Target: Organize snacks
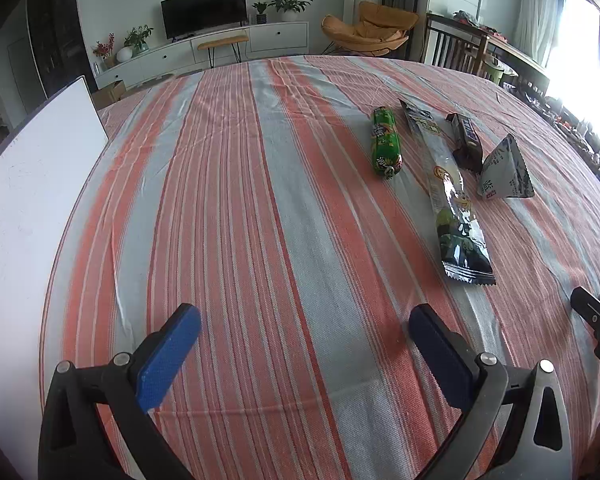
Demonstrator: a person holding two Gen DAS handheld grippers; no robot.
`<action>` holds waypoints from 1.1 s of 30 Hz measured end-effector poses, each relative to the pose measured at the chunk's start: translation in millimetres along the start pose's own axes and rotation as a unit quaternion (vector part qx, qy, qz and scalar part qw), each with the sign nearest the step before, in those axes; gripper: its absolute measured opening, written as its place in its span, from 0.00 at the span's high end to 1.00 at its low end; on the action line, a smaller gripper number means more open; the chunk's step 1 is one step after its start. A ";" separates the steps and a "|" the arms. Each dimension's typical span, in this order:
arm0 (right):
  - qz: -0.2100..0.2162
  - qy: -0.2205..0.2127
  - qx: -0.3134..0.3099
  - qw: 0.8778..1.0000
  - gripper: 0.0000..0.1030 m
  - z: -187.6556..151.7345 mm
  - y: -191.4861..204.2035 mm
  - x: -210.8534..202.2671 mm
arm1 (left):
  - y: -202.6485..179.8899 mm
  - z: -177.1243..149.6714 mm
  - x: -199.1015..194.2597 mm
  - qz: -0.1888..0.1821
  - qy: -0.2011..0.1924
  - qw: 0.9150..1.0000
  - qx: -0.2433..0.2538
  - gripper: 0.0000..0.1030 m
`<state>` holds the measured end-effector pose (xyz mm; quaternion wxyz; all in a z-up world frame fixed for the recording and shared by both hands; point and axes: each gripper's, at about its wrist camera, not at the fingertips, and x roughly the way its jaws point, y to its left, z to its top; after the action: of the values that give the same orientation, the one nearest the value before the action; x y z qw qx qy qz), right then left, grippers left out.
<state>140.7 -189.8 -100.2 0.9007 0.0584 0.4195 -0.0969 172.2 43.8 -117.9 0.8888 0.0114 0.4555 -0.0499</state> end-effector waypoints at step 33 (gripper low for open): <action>0.000 0.001 -0.003 1.000 0.21 -1.5 0.6 -1.7 | -0.4 0.1 -0.9 0.001 0.000 1.000 0.000 0.00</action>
<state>138.7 -188.8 -99.9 0.9003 0.0560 0.4208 -0.0959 171.7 43.4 -117.1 0.8888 0.0119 0.4554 -0.0494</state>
